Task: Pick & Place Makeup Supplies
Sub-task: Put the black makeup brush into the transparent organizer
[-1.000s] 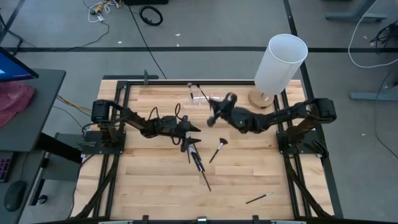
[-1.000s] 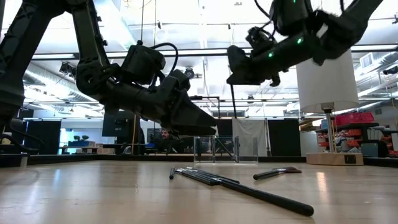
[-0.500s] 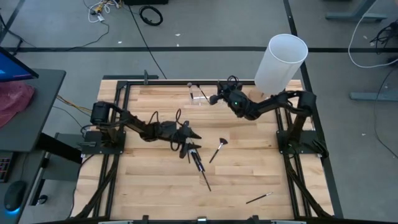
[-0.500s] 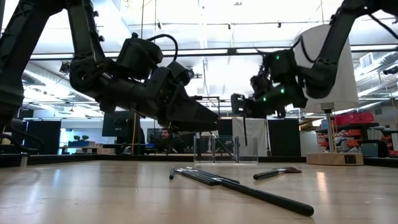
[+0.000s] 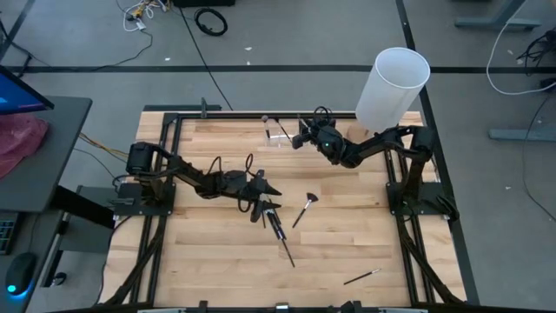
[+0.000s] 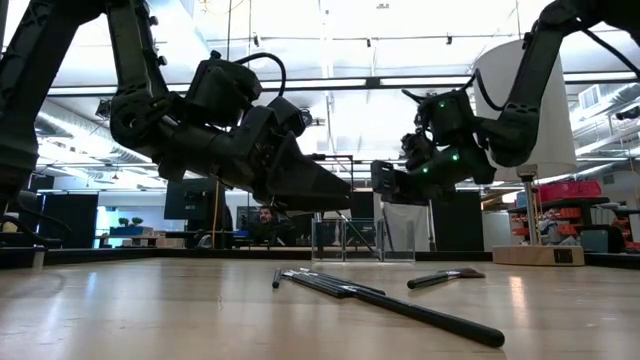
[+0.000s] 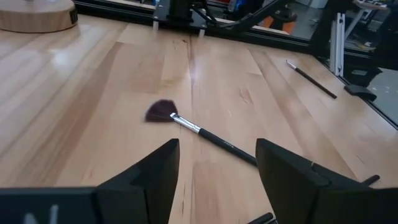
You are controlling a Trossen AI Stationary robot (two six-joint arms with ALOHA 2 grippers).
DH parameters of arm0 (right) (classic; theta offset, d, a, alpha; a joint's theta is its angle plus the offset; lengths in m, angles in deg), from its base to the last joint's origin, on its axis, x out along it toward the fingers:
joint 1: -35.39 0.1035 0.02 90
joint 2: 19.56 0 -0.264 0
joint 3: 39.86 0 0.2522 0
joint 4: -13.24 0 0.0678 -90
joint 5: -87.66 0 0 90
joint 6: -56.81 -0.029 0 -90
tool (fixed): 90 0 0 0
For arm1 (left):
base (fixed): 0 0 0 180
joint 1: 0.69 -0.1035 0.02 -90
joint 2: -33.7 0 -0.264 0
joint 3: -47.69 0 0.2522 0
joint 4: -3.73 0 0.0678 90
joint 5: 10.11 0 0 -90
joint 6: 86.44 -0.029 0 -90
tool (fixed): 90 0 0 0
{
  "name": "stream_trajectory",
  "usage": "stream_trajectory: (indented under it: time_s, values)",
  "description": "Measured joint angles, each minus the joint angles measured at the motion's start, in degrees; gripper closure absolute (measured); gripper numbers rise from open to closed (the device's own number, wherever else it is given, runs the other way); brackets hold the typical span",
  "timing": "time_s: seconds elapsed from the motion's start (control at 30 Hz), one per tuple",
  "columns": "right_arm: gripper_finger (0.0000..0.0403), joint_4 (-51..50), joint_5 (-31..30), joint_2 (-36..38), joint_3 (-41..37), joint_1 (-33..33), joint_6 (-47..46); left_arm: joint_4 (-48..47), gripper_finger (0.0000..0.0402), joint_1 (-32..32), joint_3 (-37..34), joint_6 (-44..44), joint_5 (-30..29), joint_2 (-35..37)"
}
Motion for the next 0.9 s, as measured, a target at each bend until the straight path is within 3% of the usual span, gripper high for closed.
stream_trajectory:
  time_s: [0.27,0.57,0.7,0.9]
  values:
    - [0.0214,-12.56,-0.17,9.77,0.0,0.94,0.43,-0.13,0.0186,-0.02,0.0,0.09,-0.02,0.0]
    - [0.0209,-40.64,2.05,27.11,0.02,8.04,-4.26,-0.28,0.0186,-0.04,0.0,-0.43,-0.02,0.0]
    - [0.0223,-54.94,11.16,33.64,0.02,13.52,-16.19,-0.28,0.0186,-0.04,0.0,-0.66,-0.02,0.0]
    - [0.0252,-69.9,34.18,37.6,0.02,24.26,-40.73,-0.26,0.0186,-0.02,0.0,-2.89,-0.45,0.0]
